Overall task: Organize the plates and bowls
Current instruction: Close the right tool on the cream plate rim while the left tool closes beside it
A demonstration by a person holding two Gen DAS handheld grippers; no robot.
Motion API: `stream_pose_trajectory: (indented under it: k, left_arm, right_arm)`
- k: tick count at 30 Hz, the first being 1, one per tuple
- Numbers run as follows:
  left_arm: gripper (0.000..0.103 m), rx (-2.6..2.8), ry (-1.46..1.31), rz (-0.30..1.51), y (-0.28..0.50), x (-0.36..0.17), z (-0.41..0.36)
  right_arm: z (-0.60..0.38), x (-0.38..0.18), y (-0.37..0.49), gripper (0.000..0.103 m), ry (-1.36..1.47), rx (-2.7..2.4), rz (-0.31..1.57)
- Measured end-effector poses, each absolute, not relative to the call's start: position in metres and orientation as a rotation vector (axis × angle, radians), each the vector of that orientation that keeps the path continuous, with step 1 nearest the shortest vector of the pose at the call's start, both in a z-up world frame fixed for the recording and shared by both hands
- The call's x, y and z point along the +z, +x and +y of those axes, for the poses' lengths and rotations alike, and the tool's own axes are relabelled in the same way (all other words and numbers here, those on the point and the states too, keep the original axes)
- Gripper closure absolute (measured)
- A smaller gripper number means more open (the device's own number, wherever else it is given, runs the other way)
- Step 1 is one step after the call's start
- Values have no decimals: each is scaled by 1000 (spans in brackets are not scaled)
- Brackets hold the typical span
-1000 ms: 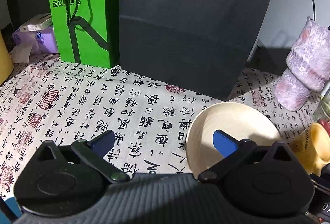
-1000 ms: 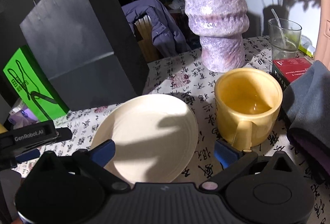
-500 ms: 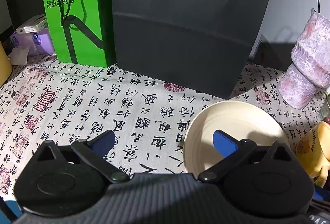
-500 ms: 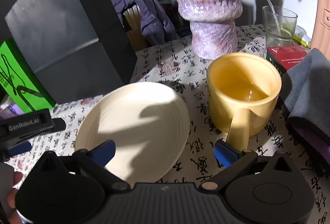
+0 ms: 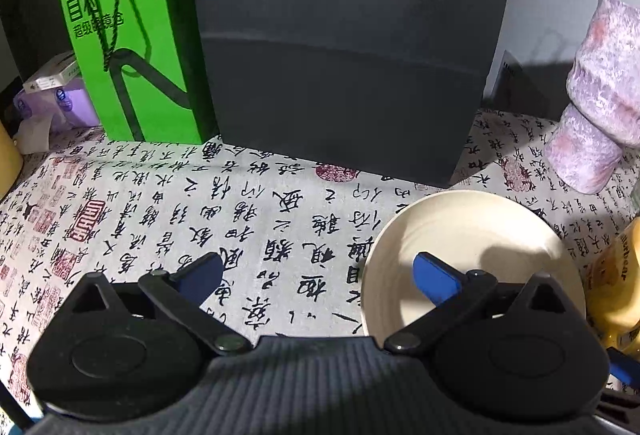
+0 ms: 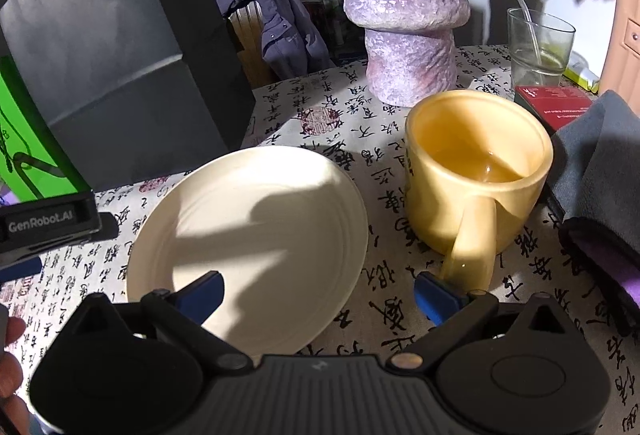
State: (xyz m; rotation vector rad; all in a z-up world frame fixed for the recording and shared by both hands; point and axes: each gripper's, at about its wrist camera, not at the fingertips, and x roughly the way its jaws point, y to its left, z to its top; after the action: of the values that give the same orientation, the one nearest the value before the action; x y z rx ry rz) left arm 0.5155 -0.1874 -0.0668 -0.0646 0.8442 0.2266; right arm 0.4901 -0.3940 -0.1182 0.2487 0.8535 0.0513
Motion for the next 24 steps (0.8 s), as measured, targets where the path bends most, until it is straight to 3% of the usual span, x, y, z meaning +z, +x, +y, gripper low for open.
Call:
stream_pose_trajectory:
  k: [12, 15, 24]
  left_arm:
    - [1, 208, -26, 873, 532, -81, -189]
    - [9, 204, -20, 875, 533, -85, -190]
    - [39, 151, 9, 916, 538, -94, -202]
  right_arm:
    - [-393, -131, 495, 22, 266, 12, 881]
    - [-394, -131, 495, 36, 269, 9, 877]
    - [-395, -135, 497, 60, 273, -5, 884]
